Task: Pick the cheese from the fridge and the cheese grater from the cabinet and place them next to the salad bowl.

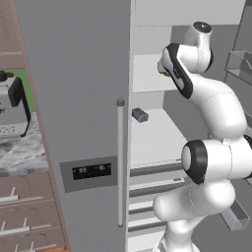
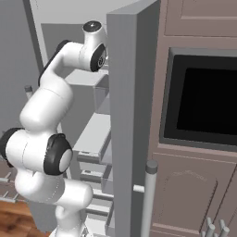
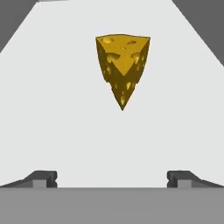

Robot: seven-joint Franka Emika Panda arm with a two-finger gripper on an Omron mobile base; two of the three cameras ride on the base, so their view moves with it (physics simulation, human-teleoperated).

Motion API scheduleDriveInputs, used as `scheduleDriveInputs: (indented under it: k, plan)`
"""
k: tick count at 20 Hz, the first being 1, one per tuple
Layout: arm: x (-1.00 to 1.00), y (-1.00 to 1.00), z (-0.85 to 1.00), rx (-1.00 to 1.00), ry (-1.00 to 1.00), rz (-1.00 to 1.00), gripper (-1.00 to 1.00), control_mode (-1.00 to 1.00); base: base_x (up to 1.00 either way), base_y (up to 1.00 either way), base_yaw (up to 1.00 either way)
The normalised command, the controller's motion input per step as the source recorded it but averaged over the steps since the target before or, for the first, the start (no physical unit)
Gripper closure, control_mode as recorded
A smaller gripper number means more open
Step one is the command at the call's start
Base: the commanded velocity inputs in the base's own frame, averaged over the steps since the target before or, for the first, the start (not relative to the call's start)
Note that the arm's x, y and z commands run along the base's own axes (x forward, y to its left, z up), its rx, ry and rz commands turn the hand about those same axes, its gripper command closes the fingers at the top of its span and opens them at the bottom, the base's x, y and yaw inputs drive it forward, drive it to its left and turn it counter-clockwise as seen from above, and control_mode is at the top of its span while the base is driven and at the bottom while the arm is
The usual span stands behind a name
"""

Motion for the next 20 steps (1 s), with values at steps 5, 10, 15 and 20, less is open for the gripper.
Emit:
scheduleDriveInputs:
  k: [5, 10, 15, 20]
  plan:
    - [0.44, 0.0, -0.12, 0.0, 0.0, 0.05, -1.0, -1.0, 0.0, 0.0, 0.0]
    - [0.4, 0.0, -0.15, 0.0, 0.0, 0.02, -1.0, -1.0, 0.0, 0.0, 0.0]
    - [0.44, 0.0, 0.0, 0.0, 0.07, 0.0, -1.0, -1.0, 0.0, 0.0, 0.0]
    - [0.39, -0.06, 0.0, 0.0, 0.03, 0.0, -1.0, -1.0, 0.0, 0.0, 0.0]
